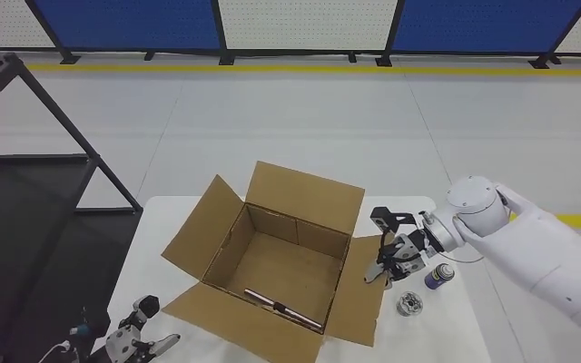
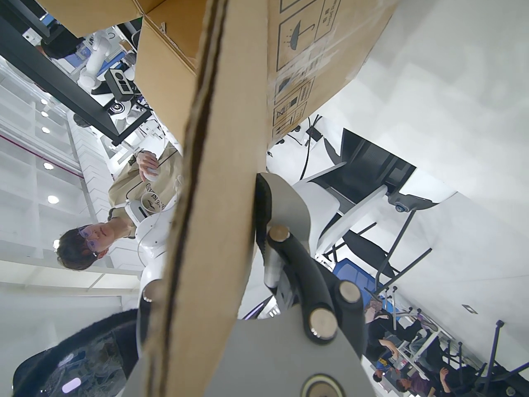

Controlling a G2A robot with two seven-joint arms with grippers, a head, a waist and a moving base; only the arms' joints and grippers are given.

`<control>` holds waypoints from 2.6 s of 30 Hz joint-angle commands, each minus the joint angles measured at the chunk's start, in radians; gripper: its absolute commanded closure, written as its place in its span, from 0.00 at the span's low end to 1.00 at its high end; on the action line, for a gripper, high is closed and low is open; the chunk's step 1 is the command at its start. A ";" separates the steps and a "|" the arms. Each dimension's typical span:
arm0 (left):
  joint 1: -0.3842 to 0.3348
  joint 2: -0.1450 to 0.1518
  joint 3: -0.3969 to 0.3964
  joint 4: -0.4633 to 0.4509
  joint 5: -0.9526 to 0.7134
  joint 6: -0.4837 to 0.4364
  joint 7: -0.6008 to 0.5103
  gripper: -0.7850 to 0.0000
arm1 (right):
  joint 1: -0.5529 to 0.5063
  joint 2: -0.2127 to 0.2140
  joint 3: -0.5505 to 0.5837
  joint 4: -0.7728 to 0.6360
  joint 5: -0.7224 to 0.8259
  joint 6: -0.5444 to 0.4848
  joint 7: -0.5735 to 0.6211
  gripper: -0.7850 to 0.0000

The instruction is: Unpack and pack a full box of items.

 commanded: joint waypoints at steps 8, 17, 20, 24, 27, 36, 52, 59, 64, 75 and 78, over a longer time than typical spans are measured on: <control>-0.058 0.024 0.102 -0.006 0.003 0.000 0.027 0.00 | 0.003 -0.021 0.000 0.022 -0.030 -0.042 0.043 1.00; -0.093 0.024 0.159 0.004 0.093 0.000 0.162 0.00 | 0.007 -0.038 0.000 0.028 -0.034 -0.042 0.043 1.00; -0.093 0.022 0.161 0.005 0.118 0.000 0.211 0.00 | 0.010 -0.041 0.000 0.028 -0.039 -0.042 0.043 1.00; -0.091 0.020 0.156 -0.001 0.141 0.000 0.264 0.00 | 0.011 -0.043 0.000 0.024 -0.046 -0.042 0.043 1.00; -0.085 0.018 0.153 -0.012 0.146 0.000 0.297 0.00 | 0.011 -0.043 0.000 0.024 -0.046 -0.042 0.043 1.00; -0.049 0.022 0.145 -0.060 0.117 0.000 0.360 0.00 | 0.006 -0.041 0.000 0.025 -0.014 -0.042 0.043 1.00; 0.024 0.055 0.128 -0.070 0.088 0.000 0.435 0.00 | 0.043 -0.080 0.000 0.088 0.019 -0.042 0.043 1.00; 0.058 0.071 0.110 -0.075 0.087 0.000 0.463 0.00 | 0.046 -0.113 0.000 0.143 0.007 -0.041 0.041 0.77; 0.067 0.078 0.105 -0.083 0.092 0.000 0.484 0.00 | 0.046 -0.138 0.000 0.187 0.010 -0.015 0.015 0.00; 0.064 0.080 0.053 -0.119 0.405 0.028 0.617 0.00 | 0.035 -0.127 0.000 0.226 0.067 -0.016 0.016 0.00; 0.081 0.082 0.038 -0.139 0.528 0.040 0.689 0.00 | 0.028 -0.114 0.000 0.221 0.091 -0.012 0.013 0.00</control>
